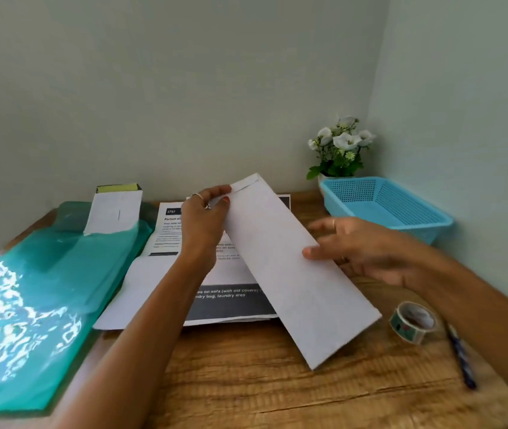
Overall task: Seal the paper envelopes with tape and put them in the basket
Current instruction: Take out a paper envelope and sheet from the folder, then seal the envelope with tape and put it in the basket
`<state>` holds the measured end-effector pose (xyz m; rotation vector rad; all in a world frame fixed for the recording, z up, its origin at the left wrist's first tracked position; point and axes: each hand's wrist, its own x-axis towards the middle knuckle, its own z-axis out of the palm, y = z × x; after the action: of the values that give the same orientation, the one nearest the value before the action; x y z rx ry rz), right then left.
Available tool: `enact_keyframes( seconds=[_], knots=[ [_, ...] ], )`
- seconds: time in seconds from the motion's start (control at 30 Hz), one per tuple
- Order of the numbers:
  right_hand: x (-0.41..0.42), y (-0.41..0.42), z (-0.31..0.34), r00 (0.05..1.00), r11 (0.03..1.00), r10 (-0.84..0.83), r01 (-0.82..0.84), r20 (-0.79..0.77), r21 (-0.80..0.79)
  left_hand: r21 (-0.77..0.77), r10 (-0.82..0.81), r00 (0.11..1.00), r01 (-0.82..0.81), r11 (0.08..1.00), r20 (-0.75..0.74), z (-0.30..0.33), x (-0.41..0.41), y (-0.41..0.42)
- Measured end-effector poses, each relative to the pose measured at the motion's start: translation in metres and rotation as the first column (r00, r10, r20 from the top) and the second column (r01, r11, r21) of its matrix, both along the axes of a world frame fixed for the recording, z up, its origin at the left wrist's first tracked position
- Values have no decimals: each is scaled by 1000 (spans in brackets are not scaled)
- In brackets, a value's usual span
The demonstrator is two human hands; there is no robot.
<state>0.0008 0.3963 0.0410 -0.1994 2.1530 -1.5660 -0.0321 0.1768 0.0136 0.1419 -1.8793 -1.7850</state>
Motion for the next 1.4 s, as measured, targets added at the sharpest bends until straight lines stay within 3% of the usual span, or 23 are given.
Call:
enact_keyframes(
  seconds=[0.1,0.17,0.23,0.3,0.4,0.5,0.57,0.63,0.7,0.8,0.93,1.1,1.27,1.4],
  knots=[
    [22,8,-6,997,999,54,-53,63,-9,72,65,998,-66,995,19,2,1,-5],
    [31,9,-8,1000,1000,18,-18,10,-7,104,65,997,-68,992,34,6,4,-8],
    [37,9,-9,993,998,-50,55,-107,41,93,59,998,-62,994,35,9,8,-5],
    [42,8,-4,963,987,-114,137,-246,79,-43,73,997,-72,996,20,14,13,2],
    [47,5,7,849,948,-85,229,-522,219,-169,48,998,-42,985,28,26,28,25],
    [52,-2,11,692,870,-29,372,-721,323,-49,-173,961,187,981,217,35,54,53],
    [57,-9,10,609,816,34,441,-792,373,108,-355,873,338,935,334,35,72,67],
    [67,-18,7,571,768,110,471,-814,434,243,-507,785,446,861,357,33,84,75],
    [75,-26,1,537,754,175,466,-825,463,334,-563,763,465,820,319,32,86,79],
    [84,-39,-10,471,742,285,443,-835,504,338,-504,818,407,848,277,26,86,78],
    [94,-49,-27,483,778,332,346,-811,525,344,-418,874,324,881,248,9,83,64],
    [115,-26,-35,588,794,374,196,-717,575,306,-343,909,266,914,235,-14,76,49],
    [121,31,-40,599,797,128,412,-790,441,290,-369,887,289,912,277,-24,69,53],
    [120,79,-42,594,720,-60,583,-803,377,107,-327,873,309,945,363,-30,71,57]
  ],
)
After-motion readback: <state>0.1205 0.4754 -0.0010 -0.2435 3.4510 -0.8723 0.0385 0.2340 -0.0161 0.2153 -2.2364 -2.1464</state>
